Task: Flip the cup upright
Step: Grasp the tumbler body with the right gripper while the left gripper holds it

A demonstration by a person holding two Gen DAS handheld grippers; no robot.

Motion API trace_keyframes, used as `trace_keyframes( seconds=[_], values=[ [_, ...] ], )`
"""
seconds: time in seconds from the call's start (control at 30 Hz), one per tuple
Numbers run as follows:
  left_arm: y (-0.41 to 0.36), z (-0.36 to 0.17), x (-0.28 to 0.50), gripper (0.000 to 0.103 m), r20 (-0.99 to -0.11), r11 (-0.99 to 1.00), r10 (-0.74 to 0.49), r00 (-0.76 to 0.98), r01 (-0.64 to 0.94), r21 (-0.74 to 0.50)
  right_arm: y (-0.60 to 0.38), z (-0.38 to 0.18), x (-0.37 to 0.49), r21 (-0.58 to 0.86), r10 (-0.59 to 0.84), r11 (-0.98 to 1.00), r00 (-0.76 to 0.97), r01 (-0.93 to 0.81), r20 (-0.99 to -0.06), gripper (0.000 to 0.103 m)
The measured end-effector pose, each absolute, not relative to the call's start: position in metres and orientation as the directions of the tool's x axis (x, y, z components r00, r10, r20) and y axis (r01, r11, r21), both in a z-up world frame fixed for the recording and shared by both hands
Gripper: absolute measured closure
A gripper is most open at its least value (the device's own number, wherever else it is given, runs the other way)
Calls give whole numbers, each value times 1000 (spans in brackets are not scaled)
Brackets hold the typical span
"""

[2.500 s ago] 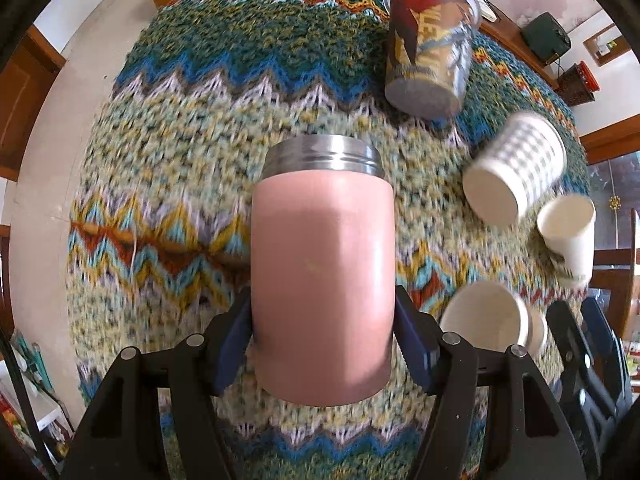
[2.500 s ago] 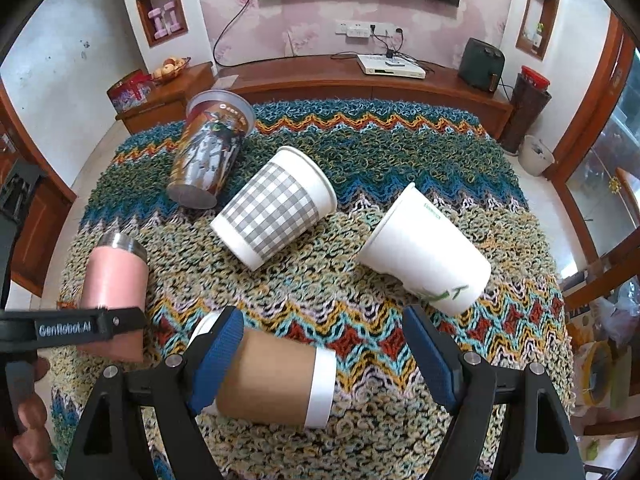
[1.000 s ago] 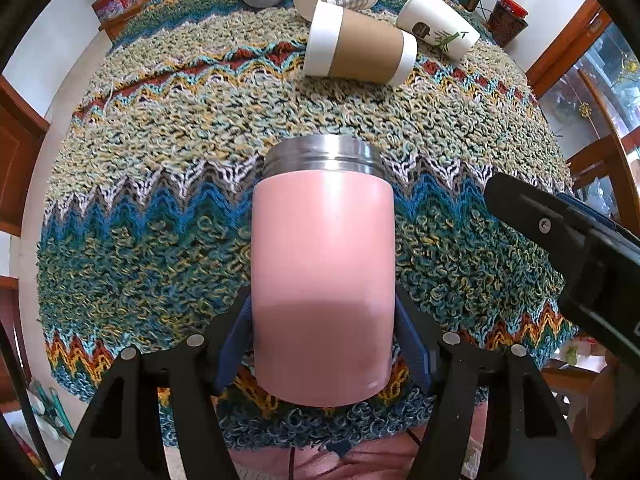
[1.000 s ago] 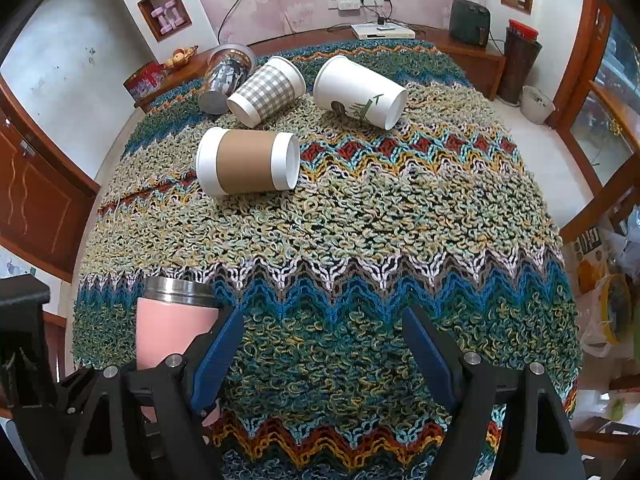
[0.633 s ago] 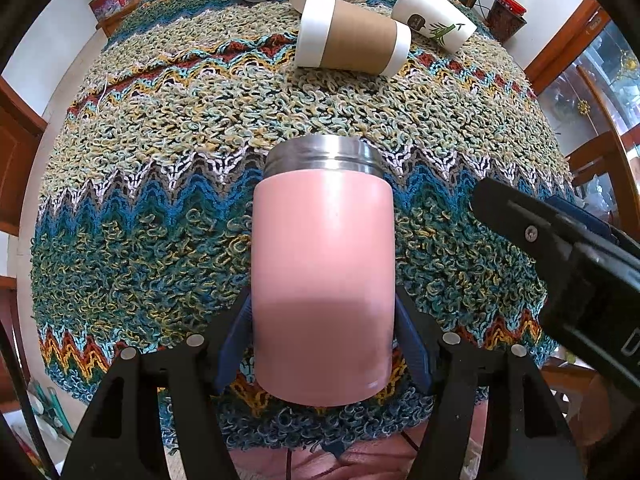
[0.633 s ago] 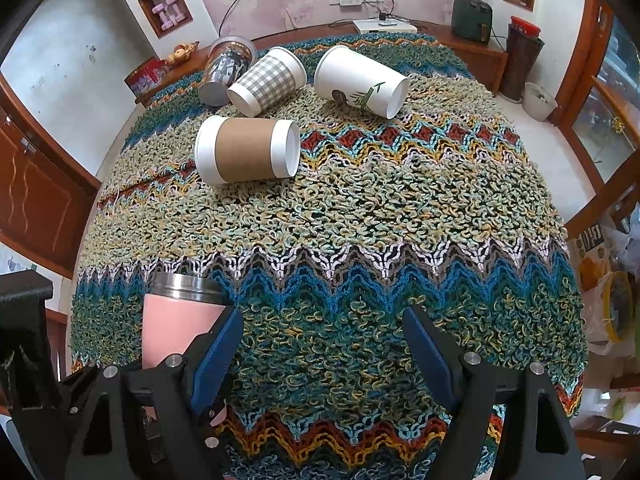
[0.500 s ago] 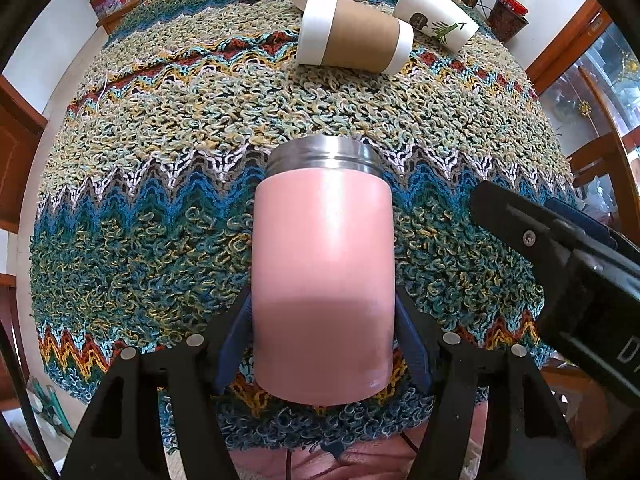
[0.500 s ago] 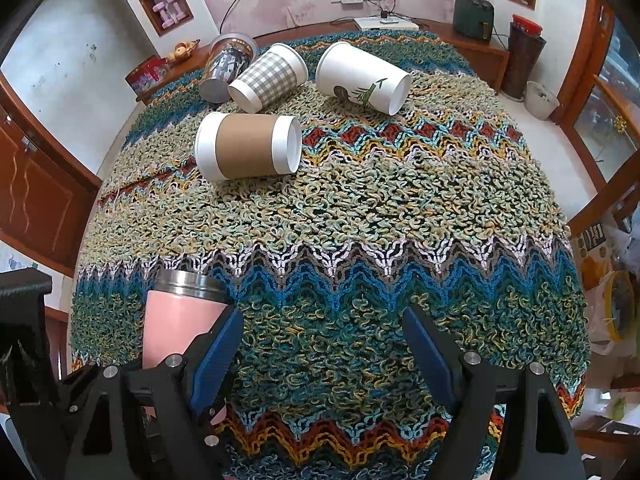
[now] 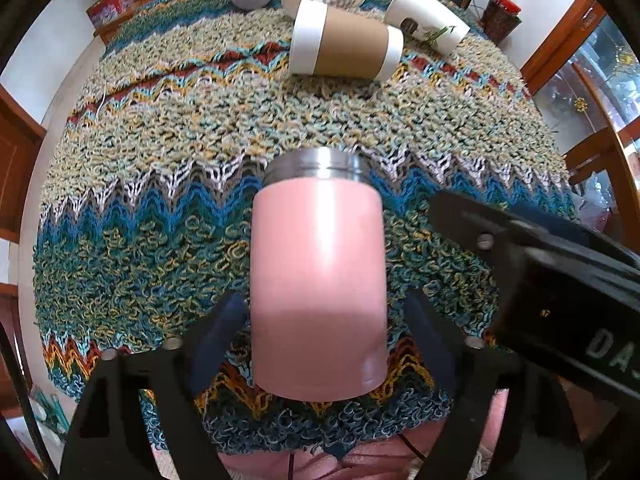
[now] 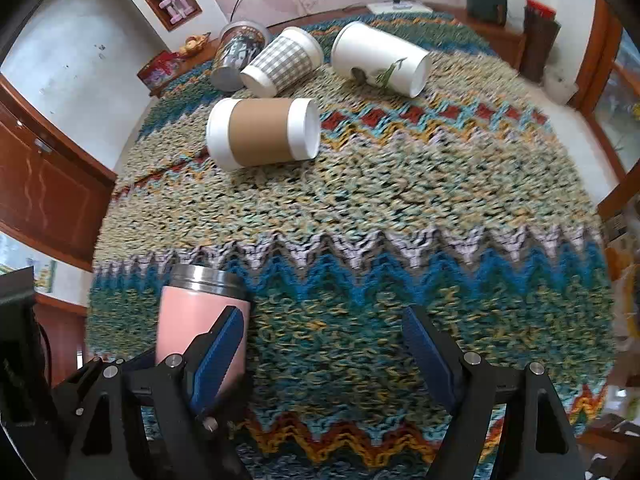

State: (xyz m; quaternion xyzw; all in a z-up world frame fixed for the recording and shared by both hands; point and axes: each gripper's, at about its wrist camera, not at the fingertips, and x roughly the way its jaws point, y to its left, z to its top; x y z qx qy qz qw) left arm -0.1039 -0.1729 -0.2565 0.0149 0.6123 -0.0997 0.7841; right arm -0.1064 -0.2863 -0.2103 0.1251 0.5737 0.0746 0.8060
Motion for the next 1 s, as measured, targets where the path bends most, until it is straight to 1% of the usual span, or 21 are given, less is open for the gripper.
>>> trace_keyframes(
  seconds=[0.07, 0.17, 0.4, 0.67, 0.8, 1.0],
  values=[
    [-170, -254, -102, 15, -962, 980, -139, 234, 173, -99, -285, -213, -103, 309, 286, 951, 319, 24, -904, 21],
    [-162, -252, -99, 10, -963, 982, -144, 228, 156, -110, -282, -216, -99, 324, 304, 946, 303, 18, -903, 21],
    [-134, -246, -95, 8, -961, 978, -184, 205, 138, -158, -271, -225, -89, 385, 373, 923, 249, 2, -894, 21],
    [-101, -232, -106, 8, -957, 975, -188, 220, 156, -156, -258, -237, -77, 509, 500, 861, 178, 6, -847, 21],
    [-88, -232, -111, 8, -953, 973, -209, 220, 141, -181, -240, -240, -69, 571, 567, 821, 145, -13, -811, 21],
    [-65, -224, -120, 8, -945, 972, -221, 242, 128, -195, -213, -249, -50, 575, 574, 818, 91, -20, -814, 21]
  ],
)
